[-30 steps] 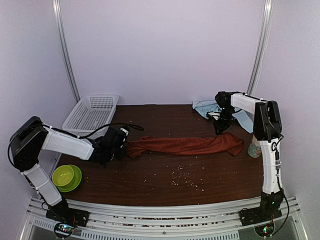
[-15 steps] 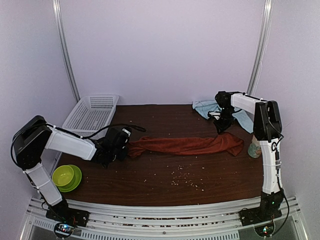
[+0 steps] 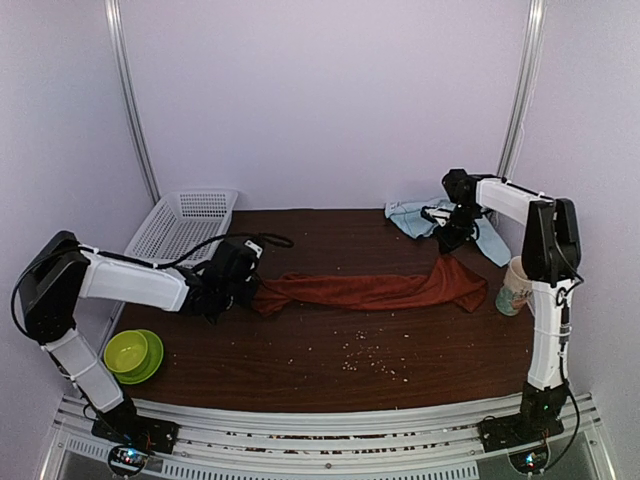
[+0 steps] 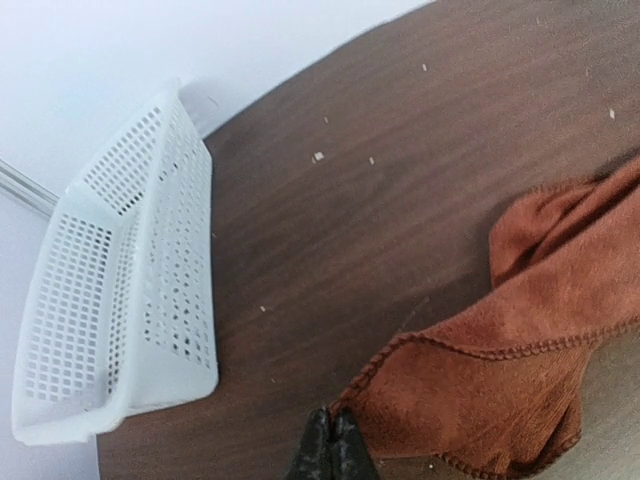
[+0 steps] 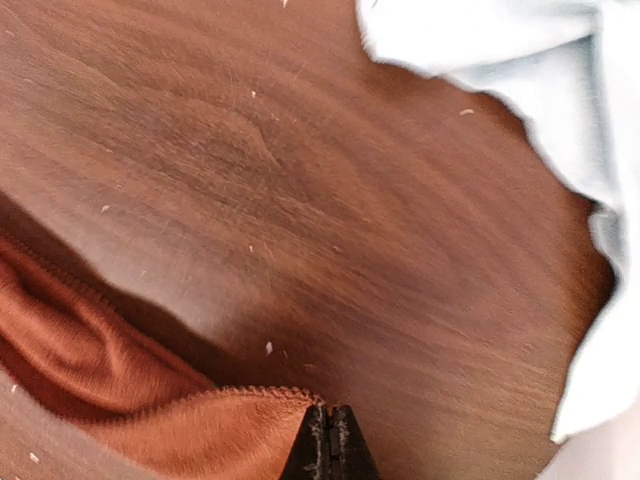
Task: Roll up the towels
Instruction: Flatten out the towel at the center of the board.
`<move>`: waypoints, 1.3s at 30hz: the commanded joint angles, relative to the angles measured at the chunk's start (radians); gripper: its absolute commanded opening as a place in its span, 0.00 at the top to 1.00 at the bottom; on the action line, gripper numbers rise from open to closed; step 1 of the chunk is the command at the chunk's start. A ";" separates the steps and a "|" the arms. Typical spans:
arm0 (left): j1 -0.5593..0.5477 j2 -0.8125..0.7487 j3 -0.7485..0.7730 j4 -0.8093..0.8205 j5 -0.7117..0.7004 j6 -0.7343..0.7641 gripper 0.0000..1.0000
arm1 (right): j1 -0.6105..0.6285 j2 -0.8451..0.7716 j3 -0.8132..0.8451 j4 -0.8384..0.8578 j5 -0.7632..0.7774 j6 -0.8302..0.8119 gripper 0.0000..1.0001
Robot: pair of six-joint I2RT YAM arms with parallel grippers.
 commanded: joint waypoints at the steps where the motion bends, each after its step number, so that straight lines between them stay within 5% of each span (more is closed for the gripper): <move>1: 0.000 -0.105 0.093 -0.001 -0.062 0.064 1.00 | -0.046 -0.267 -0.177 0.218 -0.091 -0.042 1.00; 11: 0.020 -0.310 0.149 -0.054 -0.161 0.155 1.00 | -0.105 -0.835 -0.752 0.783 -0.173 -0.050 1.00; 25: -0.089 -0.687 0.057 -0.114 -0.202 0.144 1.00 | -0.145 -1.395 -0.983 0.922 -0.182 0.045 1.00; 32: -0.104 -0.570 0.089 -0.142 -0.257 0.134 1.00 | -0.145 -1.235 -0.972 0.913 -0.072 0.062 1.00; 39: 0.096 -0.144 0.191 -0.121 -0.005 0.112 1.00 | -0.145 -0.855 -0.975 1.017 0.032 0.008 1.00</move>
